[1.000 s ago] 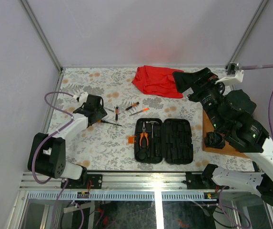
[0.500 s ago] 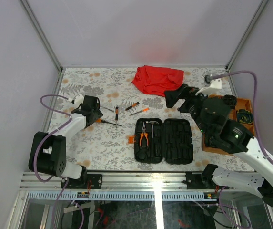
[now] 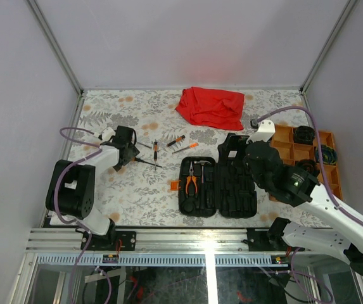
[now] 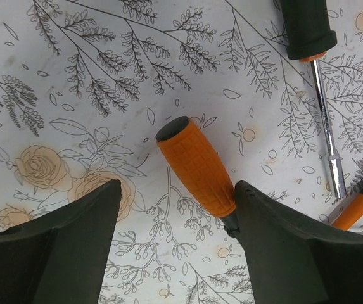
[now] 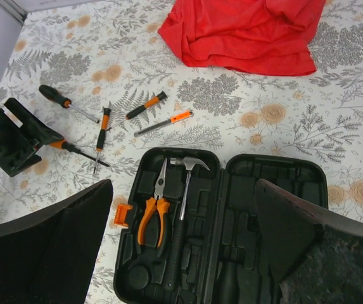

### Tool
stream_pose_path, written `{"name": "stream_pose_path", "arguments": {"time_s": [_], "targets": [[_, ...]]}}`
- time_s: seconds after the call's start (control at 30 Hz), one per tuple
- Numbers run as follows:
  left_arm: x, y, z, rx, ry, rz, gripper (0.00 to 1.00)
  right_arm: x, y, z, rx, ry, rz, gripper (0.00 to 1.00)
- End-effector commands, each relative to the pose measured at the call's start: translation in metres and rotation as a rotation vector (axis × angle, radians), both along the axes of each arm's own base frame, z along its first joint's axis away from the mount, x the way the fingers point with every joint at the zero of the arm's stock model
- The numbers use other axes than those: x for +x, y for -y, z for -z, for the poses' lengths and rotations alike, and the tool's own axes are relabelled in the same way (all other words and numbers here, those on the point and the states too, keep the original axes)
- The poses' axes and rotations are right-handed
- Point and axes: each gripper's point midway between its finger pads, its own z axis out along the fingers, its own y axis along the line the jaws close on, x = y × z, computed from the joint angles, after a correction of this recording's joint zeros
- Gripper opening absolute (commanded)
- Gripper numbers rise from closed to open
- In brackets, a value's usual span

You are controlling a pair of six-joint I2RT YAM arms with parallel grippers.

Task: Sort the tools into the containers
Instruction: Pick up the screwdriver from the center of the board.

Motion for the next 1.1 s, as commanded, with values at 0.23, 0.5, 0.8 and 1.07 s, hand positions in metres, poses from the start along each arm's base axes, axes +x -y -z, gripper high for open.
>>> {"name": "stream_pose_path", "arguments": {"time_s": [0.23,0.5,0.8,1.07], "targets": [[0.014,-0.005,0.008,0.015,-0.003,-0.053,0.66,-0.001,0.003,0.014,-0.005,-0.015,0.017,1.0],[0.014,-0.007,0.014,0.026,-0.012,-0.047,0.47,-0.003,0.004,0.022,-0.026,-0.03,0.012,1.0],[0.006,-0.01,0.018,0.015,-0.011,-0.036,0.28,-0.006,0.009,0.027,-0.053,-0.044,0.011,1.0],[-0.012,-0.001,0.014,-0.039,0.004,0.023,0.15,-0.008,0.008,0.031,-0.051,-0.054,0.004,1.0]]}}
